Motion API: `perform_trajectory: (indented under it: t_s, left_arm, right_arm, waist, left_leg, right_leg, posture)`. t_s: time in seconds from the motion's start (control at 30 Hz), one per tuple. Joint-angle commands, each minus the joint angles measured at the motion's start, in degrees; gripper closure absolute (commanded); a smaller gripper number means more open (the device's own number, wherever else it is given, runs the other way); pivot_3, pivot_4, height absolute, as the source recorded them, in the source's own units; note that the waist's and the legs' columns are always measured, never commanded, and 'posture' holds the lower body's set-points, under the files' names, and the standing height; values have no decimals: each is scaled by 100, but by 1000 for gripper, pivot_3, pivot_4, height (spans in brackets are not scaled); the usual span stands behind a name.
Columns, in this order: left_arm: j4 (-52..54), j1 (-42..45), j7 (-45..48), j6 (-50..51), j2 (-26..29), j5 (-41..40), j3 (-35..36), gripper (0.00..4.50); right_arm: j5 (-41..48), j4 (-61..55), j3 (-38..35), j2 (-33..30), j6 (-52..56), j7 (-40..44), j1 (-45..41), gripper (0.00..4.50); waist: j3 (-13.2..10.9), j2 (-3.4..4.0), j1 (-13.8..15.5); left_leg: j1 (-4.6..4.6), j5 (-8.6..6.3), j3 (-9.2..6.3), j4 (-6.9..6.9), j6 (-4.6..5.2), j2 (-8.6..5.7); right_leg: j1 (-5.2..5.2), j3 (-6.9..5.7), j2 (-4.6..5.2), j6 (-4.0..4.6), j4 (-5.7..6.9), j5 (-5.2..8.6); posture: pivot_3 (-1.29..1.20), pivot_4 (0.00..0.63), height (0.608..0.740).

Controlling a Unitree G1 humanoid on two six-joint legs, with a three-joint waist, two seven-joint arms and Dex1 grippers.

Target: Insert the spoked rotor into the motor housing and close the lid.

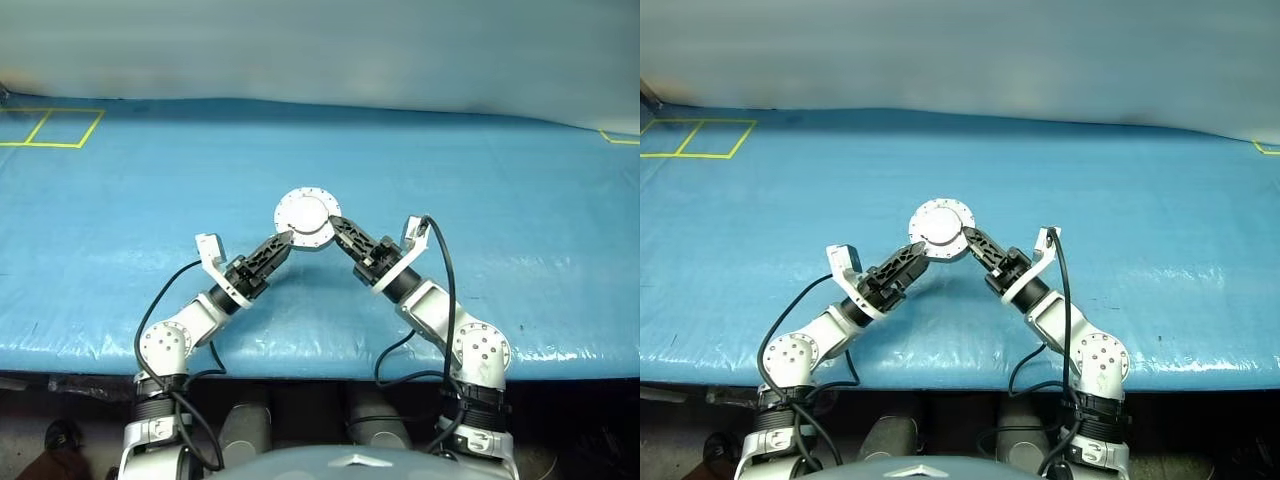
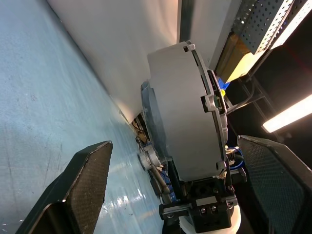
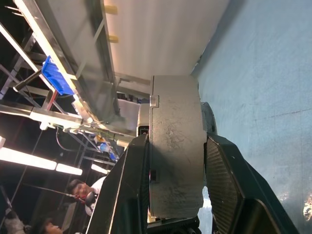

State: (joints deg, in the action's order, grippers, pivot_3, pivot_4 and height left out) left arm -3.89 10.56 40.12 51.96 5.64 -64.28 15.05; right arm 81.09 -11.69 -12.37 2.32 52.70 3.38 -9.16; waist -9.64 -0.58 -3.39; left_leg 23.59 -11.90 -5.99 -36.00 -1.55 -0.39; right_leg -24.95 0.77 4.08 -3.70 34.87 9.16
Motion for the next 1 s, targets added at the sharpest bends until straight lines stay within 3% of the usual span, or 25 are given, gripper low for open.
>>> perform_trajectory:
  t_s: [0.03, 0.43, 0.53, 0.67, 1.0]
  left_arm:
    - [253, 115, 47, 21, -78, -196, -34, 19]
    - [192, 232, 116, -231, -214, -74, -143, 19]
    - [192, 191, 228, -248, -165, -53, -196, 619]
    - [159, 185, 120, -255, -161, -48, -169, 1894]
    - [165, 172, 68, -359, -126, 37, -245, 1935]
  right_arm:
    - [278, -385, 192, -20, -11, 226, -11, 3222]
    - [239, -487, 488, -231, -78, 380, 84, 3222]
    - [226, -491, 504, -246, -114, 369, 96, 3222]
    - [199, -479, 527, -260, -151, 370, 94, 3222]
    - [58, -439, 562, -285, -226, 377, 53, 3222]
  waist:
    - [0, 0, -1]
    - [0, 0, 1]
    - [0, 0, 4]
    - [0, -1, 5]
    - [0, -1, 4]
  left_leg:
    - [0, 0, 0, 0, 0, 0]
    - [-1, 0, 0, -3, 0, 0]
    - [-1, 0, 0, -4, 0, 0]
    - [-1, 0, 0, -4, 0, -1]
    - [-3, 0, -1, -5, 0, -1]
  right_leg:
    - [0, 0, 0, 0, 0, 0]
    - [4, 0, 0, 0, 0, 0]
    - [4, 0, 0, 0, 0, 0]
    - [5, 1, 0, 0, 0, 0]
    - [7, 0, 0, 0, 0, 0]
  posture:
    - [0, 150, 740]
    - [0, 150, 740]
    - [0, 150, 740]
    - [0, 150, 740]
    - [0, 150, 740]
